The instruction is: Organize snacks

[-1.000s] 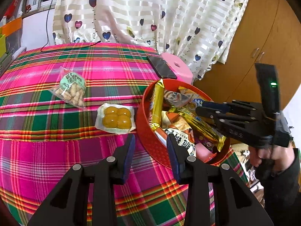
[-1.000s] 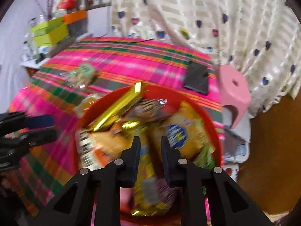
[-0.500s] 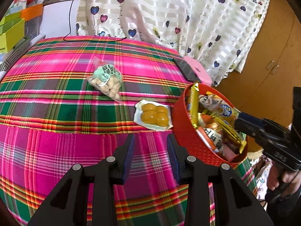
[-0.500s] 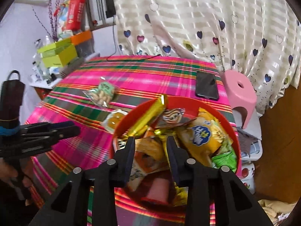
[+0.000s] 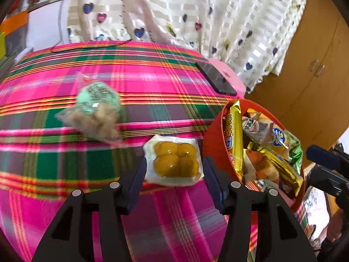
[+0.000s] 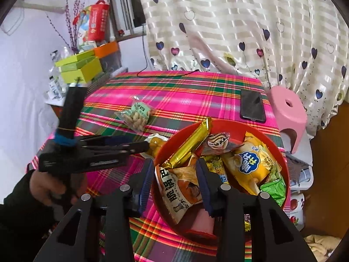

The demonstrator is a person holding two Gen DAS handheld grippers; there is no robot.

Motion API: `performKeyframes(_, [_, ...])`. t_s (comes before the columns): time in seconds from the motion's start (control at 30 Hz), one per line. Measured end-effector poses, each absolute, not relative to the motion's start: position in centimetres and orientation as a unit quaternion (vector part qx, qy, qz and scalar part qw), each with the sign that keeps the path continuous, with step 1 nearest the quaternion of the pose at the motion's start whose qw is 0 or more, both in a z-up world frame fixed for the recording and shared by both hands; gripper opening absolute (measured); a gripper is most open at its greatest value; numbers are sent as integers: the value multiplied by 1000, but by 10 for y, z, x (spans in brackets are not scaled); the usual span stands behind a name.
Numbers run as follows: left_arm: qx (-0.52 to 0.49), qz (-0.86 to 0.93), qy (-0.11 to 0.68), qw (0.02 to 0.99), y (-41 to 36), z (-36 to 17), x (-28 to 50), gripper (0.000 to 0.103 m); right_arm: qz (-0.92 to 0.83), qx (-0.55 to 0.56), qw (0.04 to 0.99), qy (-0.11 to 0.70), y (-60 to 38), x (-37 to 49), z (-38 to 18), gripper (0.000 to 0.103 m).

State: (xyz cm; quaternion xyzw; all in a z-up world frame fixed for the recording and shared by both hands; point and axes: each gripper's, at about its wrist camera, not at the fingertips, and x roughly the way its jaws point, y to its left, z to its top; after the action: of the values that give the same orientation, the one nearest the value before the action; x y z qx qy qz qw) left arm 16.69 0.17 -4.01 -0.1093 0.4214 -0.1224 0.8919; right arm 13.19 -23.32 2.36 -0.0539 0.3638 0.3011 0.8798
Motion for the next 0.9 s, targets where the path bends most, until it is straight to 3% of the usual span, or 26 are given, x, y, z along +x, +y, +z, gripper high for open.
performKeyframes(0.33, [-57,-69,436,895,-4,-55,181,58,303,-48,875,375,-236,143,15,39])
performKeyframes(0.9, [-122,-46,408,904,62,-46,100,53,319,-43,869,376,-230,137,10,40])
